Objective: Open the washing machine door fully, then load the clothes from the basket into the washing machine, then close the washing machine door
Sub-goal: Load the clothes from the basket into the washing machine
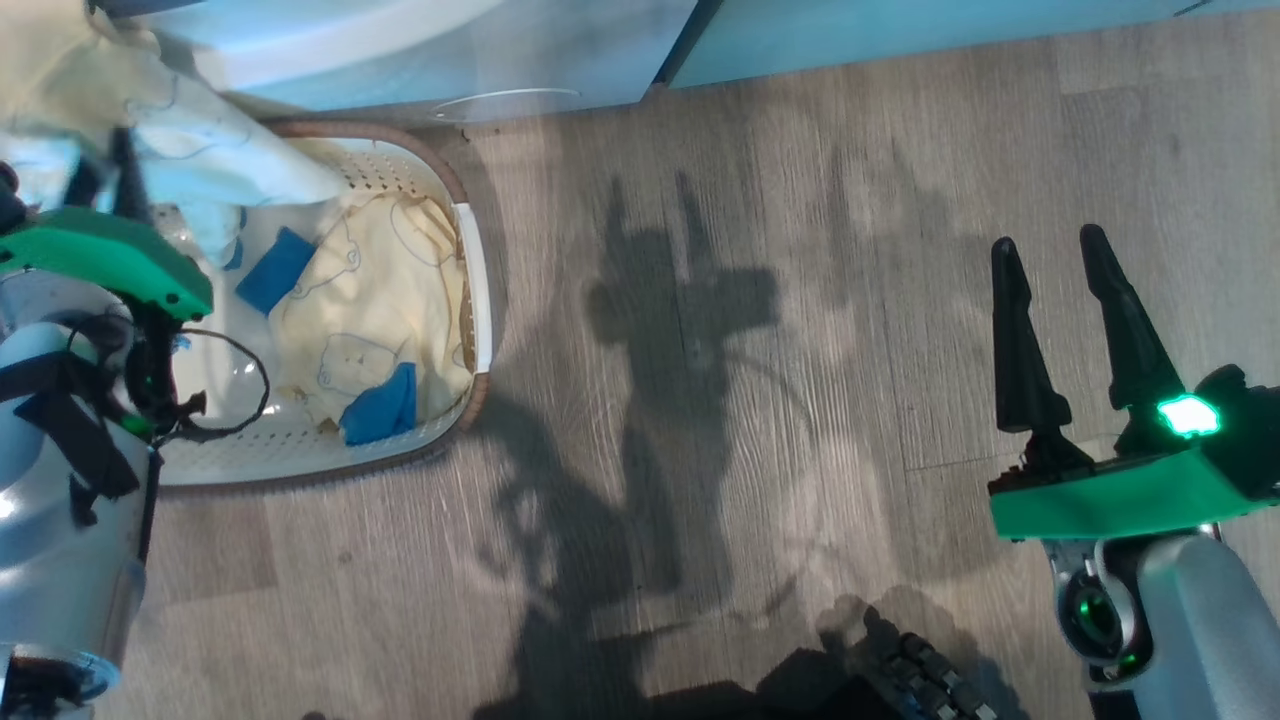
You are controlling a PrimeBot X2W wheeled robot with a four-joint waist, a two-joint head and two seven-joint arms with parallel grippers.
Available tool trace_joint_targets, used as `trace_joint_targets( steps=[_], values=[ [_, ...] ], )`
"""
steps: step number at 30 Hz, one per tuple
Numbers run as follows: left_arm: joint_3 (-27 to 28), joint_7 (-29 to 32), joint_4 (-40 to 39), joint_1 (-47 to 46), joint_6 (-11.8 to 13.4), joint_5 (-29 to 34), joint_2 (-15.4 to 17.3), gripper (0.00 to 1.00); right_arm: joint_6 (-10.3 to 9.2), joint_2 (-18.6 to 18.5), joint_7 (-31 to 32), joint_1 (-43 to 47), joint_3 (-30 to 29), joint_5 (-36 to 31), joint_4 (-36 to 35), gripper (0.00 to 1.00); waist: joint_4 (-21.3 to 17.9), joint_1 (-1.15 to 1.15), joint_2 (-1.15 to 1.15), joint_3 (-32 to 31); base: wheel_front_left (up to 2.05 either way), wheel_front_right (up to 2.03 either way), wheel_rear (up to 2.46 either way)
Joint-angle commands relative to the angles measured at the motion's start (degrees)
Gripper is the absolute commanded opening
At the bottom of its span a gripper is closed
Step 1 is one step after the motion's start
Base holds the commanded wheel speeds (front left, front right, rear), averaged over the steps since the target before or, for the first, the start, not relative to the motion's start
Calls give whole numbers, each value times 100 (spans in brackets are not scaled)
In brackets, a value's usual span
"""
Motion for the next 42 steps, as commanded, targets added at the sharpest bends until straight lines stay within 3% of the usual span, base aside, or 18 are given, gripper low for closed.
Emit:
trace_joint_targets(
  steps=[1, 10, 17, 24, 28, 34, 42],
  values=[
    [81, 66, -39, -62, -49, -3, 307, 0, -16, -45, -38, -10, 118, 59, -143, 100, 4, 0, 0, -30, 0, 0, 0],
    [-257, 732, -212, -24, -325, 4, 395, 0, -16, -45, -38, 139, -1, 36, -115, 100, 183, 0, 0, -261, 0, 0, 0],
    [-279, 1574, -1440, 345, -570, -303, 654, 0, -16, -45, -38, 280, -48, -32, -100, 100, 370, 0, 0, -522, 0, 0, 0],
    [-107, 2440, -3080, 578, -267, -349, 1187, 0, -16, -45, -38, 362, 8, -23, -93, 100, 385, 0, 0, -716, 0, 0, 0],
    [-8, 2915, -3531, 439, -90, -330, 1491, 0, -16, -45, -38, 350, 71, 49, -84, 100, 275, 0, 0, -771, 0, 0, 0],
    [112, 3477, -3547, -169, 55, -306, 1917, 0, -16, -45, -38, 293, 196, 203, -119, 100, -5, 0, 0, -655, 0, 0, 0],
    [0, 3740, -2815, -1377, 53, -46, 2323, 0, -16, -45, -38, 161, 352, 536, -194, 100, -515, 0, 0, -164, 0, 0, 0]
  ],
)
